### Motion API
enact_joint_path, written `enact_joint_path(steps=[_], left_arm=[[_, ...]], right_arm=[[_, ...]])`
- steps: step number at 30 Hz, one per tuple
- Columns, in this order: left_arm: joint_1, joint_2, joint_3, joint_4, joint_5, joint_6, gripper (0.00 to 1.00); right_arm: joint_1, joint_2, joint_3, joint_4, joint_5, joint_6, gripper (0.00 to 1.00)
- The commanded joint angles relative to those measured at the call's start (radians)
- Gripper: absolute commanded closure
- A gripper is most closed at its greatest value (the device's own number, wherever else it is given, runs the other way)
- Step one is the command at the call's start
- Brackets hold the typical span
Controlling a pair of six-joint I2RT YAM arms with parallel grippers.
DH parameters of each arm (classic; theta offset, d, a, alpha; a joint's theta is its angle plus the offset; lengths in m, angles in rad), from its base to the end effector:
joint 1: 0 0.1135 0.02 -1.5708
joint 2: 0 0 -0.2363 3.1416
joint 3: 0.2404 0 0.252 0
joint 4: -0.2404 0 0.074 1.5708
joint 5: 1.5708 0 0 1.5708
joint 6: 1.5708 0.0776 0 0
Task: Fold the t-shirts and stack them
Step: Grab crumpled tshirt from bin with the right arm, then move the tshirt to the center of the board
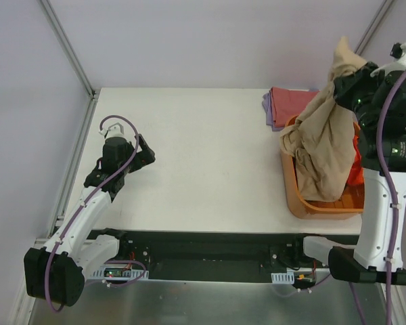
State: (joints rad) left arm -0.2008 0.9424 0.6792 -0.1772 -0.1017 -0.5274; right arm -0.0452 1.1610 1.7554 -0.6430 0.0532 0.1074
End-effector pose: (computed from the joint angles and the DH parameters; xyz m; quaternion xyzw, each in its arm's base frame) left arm 0.2659 -0.0461 0.2345 -0.1640 0.8277 -0.1504 0.5151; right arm 0.2459 -0.0153 0.5096 0.0735 0.7203 0.0022 0.6897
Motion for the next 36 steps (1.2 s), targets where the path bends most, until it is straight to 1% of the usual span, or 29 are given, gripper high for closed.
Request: enact_joint_path(steps=[1, 3, 5, 7, 10, 13, 14, 15, 17, 19, 22, 24, 28, 31, 33, 34, 36], left_arm=[[0.009, -0.02, 0.034, 0.027, 0.034, 0.021, 0.01], [0.009, -0.027, 0.031, 0.025, 0.037, 0.021, 0.01], [0.009, -0.039, 0.026, 0.025, 0.028, 0.02, 0.01], [0.009, -0.053, 0.025, 0.022, 0.017, 0.026, 0.01], [0.009, -0.095, 0.016, -0.004, -0.012, 0.021, 0.01], [0.009, -0.16, 0.002, -0.025, -0.064, 0.001, 0.01], [0.009, -0.186, -0.003, -0.036, -0.094, -0.006, 0.01], [0.009, -0.215, -0.01, -0.045, -0.124, -0.013, 0.01], [0.009, -0.272, -0.027, -0.053, -0.189, -0.022, 0.01], [0.009, -0.327, -0.046, -0.056, -0.223, -0.026, 0.01], [0.009, -0.387, -0.059, -0.065, -0.26, -0.025, 0.01], [0.009, -0.402, -0.064, -0.071, -0.28, -0.031, 0.01], [0.009, -0.406, -0.064, -0.079, -0.3, -0.036, 0.01], [0.009, -0.384, -0.058, -0.088, -0.305, -0.036, 0.01], [0.009, -0.369, -0.053, -0.09, -0.306, -0.04, 0.01], [0.009, -0.361, -0.053, -0.088, -0.306, -0.043, 0.01], [0.009, -0.343, -0.052, -0.09, -0.308, -0.052, 0.01]], right_arm=[[0.157, 0.098, 0.296, 0.055, -0.019, -0.069, 0.99], [0.23, 0.179, 0.434, 0.046, -0.082, -0.084, 0.99], [0.324, 0.245, 0.536, 0.068, -0.131, -0.086, 0.99], [0.408, 0.288, 0.547, 0.15, -0.142, -0.095, 0.99], [0.536, 0.351, 0.544, 0.227, -0.092, -0.144, 0.99], [0.614, 0.426, 0.564, 0.307, -0.087, -0.152, 0.99], [0.642, 0.457, 0.587, 0.327, -0.075, -0.149, 0.99], [0.671, 0.492, 0.614, 0.338, -0.026, -0.143, 0.99], [0.72, 0.554, 0.686, 0.368, -0.013, -0.15, 0.99], [0.763, 0.606, 0.731, 0.417, -0.009, -0.144, 0.99], [0.807, 0.666, 0.776, 0.47, 0.032, -0.144, 0.99], [0.814, 0.681, 0.77, 0.491, 0.063, -0.14, 0.99], [0.812, 0.677, 0.707, 0.49, 0.126, -0.137, 0.99], [0.809, 0.626, 0.577, 0.47, 0.174, -0.158, 0.99], [0.792, 0.559, 0.427, 0.457, 0.227, -0.155, 0.99], [0.779, 0.518, 0.321, 0.457, 0.241, -0.143, 0.99], [0.736, 0.41, 0.099, 0.433, 0.202, -0.074, 0.95]])
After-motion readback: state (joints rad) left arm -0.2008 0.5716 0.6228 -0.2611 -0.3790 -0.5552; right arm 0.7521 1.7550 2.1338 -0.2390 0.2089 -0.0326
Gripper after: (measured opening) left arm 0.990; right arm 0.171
